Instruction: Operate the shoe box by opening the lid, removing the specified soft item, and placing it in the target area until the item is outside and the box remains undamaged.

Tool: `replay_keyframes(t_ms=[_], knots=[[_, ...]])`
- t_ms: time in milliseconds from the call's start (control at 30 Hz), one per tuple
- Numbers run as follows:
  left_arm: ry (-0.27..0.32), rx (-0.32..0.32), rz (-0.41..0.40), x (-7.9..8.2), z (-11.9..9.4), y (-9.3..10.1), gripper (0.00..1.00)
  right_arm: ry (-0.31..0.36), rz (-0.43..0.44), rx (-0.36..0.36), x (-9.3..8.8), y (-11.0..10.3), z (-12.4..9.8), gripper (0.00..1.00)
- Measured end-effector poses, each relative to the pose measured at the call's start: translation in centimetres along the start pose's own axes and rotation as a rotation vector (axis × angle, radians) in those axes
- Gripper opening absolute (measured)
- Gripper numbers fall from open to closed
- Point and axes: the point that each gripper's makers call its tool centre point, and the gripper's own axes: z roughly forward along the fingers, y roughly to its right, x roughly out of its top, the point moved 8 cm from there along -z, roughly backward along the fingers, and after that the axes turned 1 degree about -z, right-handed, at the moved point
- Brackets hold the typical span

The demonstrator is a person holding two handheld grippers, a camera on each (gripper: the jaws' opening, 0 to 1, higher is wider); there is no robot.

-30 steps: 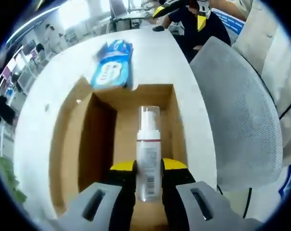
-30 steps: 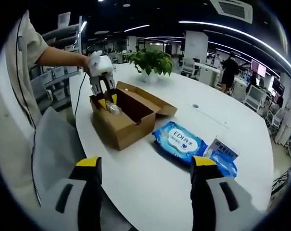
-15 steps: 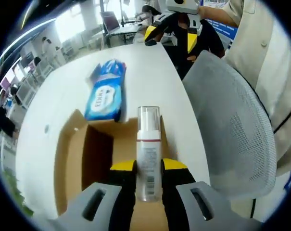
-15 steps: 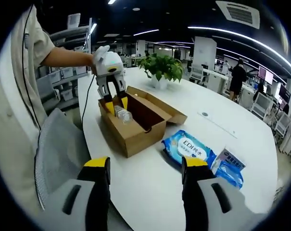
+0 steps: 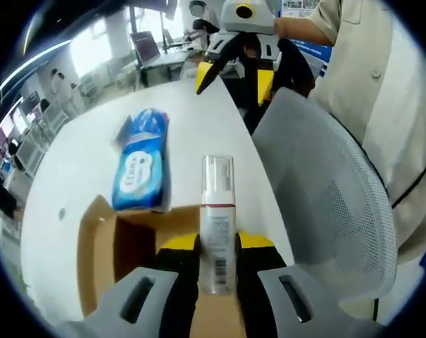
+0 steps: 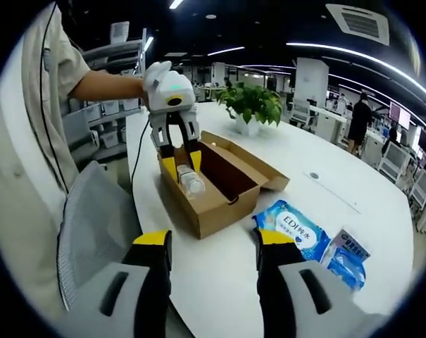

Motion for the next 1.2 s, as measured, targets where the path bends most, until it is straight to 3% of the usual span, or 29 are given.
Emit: replay_keyframes(t_ms=[833,1200], knots=[[0.085,-0.065,0.09,3.9,1.5,1.3,0.17,0.028,-0.07,0.098,1.6,-1.9,1.8,0.31],[0.137,-0.088,0.113,4.9,1.9,1.6,0.17,0.041,-0.087,0.115,2.0,-2.3,2.1,0.2]])
